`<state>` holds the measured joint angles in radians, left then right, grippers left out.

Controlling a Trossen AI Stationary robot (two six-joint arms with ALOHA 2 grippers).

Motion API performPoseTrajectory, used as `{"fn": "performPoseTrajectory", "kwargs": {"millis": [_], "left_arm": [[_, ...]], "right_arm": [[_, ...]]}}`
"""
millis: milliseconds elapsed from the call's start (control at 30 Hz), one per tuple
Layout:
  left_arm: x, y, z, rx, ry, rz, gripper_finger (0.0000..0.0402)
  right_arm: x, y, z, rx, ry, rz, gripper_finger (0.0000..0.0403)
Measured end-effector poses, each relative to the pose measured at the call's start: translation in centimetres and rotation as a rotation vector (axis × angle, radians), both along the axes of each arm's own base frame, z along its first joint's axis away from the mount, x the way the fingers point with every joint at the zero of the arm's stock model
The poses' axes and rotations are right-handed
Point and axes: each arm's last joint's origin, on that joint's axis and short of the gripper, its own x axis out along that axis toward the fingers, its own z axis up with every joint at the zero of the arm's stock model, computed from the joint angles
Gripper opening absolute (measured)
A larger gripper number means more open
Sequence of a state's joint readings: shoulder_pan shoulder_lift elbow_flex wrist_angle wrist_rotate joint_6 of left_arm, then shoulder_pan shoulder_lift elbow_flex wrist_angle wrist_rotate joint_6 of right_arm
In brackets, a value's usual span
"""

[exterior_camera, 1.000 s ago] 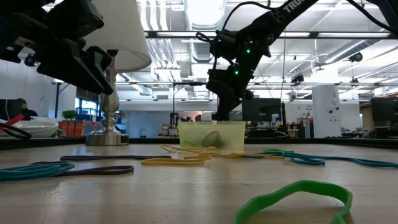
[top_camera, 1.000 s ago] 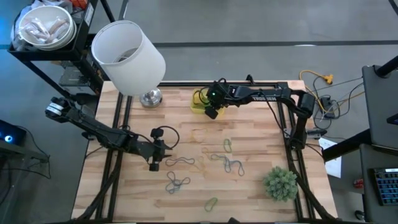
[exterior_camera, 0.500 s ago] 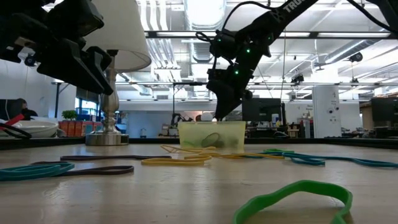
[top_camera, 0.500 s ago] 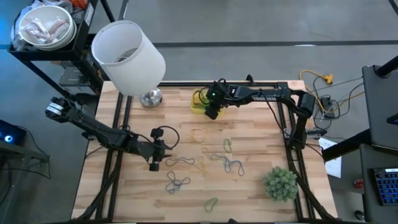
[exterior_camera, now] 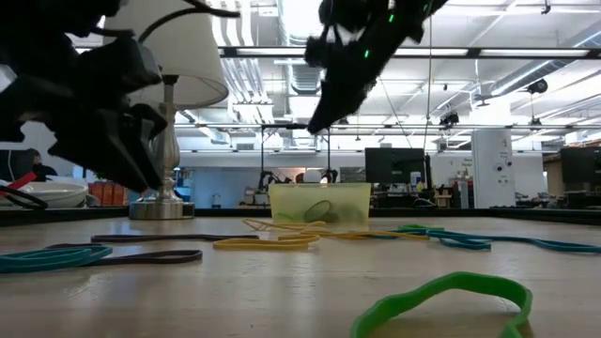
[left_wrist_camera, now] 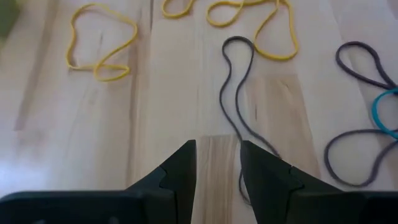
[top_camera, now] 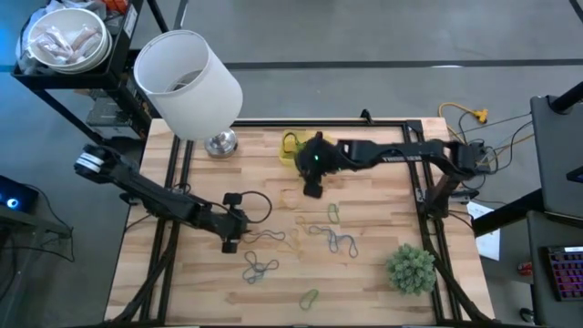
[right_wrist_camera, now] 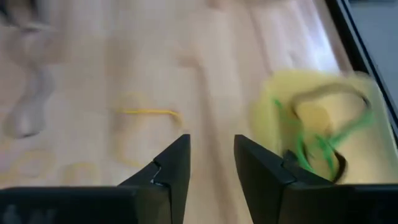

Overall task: Pick and place rubber bands into bin
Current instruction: Put the yellow rubber band into the yellow bin

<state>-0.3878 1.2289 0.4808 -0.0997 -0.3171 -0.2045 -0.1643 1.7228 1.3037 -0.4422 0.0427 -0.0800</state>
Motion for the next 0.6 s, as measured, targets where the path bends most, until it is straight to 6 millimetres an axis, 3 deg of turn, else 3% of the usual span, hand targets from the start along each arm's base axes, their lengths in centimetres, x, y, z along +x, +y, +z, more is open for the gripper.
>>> {"fn": "performPoseTrajectory", "kwargs": {"millis": [267,600], "left_arm": [[2.6,0.1,0.3,0.139,-0.142,0.020,0.0109],[5.3,1.9,-0.9,0.146,-0.151,0.175,0.0109]], "right_arm": [[-1.1,7.4,3.1,-0.035,-0.075,0.220,0.0104],[-3.1,15.5,3.9,-0.118,-0.089,0.401,0.0088]]}}
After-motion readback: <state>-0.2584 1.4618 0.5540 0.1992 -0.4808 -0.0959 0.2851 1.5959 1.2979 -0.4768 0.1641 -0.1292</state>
